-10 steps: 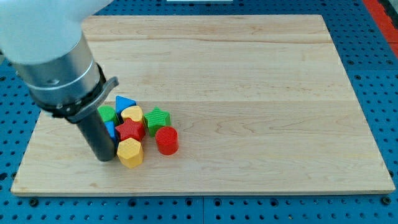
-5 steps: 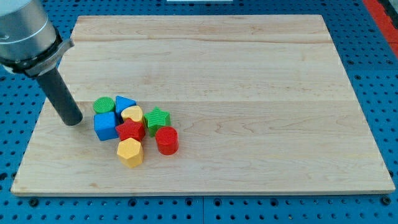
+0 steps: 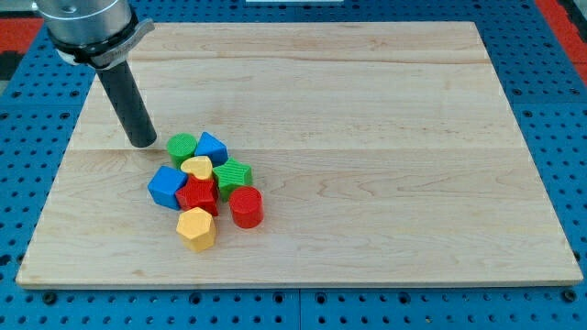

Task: Push the green circle into the blue triangle

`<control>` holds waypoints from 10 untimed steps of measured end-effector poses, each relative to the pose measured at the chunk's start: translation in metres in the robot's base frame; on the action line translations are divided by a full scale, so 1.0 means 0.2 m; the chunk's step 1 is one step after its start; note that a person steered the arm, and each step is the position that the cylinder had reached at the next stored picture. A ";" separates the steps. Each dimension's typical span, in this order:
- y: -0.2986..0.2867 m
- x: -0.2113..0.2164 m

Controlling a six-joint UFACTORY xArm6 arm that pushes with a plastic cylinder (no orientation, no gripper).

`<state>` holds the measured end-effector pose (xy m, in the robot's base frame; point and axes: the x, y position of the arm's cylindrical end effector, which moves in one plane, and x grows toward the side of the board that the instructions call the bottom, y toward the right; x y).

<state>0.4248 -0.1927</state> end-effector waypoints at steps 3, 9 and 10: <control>0.02 -0.09; 0.30 -0.06; 0.36 -0.08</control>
<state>0.4086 -0.1201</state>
